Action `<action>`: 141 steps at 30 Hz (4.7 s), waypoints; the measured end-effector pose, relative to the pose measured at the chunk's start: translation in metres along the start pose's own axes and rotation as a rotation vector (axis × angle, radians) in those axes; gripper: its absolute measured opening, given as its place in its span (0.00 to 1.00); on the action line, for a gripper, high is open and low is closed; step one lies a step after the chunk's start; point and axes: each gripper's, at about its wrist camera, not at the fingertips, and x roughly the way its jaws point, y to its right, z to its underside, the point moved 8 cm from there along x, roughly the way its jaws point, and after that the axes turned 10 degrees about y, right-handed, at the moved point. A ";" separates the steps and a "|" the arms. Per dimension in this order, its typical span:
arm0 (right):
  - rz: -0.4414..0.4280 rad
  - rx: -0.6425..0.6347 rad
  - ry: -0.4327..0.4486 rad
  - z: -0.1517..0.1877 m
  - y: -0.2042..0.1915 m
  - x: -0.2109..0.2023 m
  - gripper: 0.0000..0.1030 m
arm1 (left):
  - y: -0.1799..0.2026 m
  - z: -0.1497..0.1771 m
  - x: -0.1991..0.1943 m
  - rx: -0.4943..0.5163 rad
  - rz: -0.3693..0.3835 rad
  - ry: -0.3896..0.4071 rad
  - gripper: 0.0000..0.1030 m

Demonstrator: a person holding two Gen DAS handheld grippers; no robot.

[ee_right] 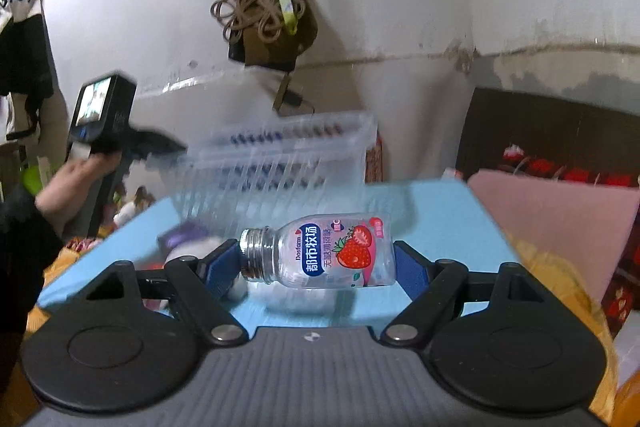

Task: Organize objects
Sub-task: 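Carry the bottle over the basket and open the right gripper to drop it, then grasp the white wrapped roll with the right gripper and lift it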

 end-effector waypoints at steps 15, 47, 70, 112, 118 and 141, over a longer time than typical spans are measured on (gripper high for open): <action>-0.055 -0.102 0.003 -0.118 -0.016 0.151 0.81 | 0.003 0.002 0.001 -0.003 0.005 0.005 0.24; -0.016 0.100 -0.023 -0.065 0.029 0.100 1.00 | 0.000 -0.001 0.000 -0.003 0.005 0.013 0.26; 0.071 0.150 -0.016 0.056 0.025 0.048 1.00 | 0.000 0.000 -0.004 -0.004 -0.003 0.034 0.23; 0.036 -0.044 -0.047 0.056 -0.011 0.060 0.76 | -0.001 0.000 -0.006 -0.012 0.016 0.052 0.23; 0.068 -0.036 -0.032 0.054 0.011 0.049 0.75 | -0.002 -0.001 -0.005 -0.013 0.016 0.051 0.23; 0.035 -0.038 0.103 -0.034 0.031 0.038 0.75 | -0.001 0.000 -0.007 -0.017 0.021 0.050 0.22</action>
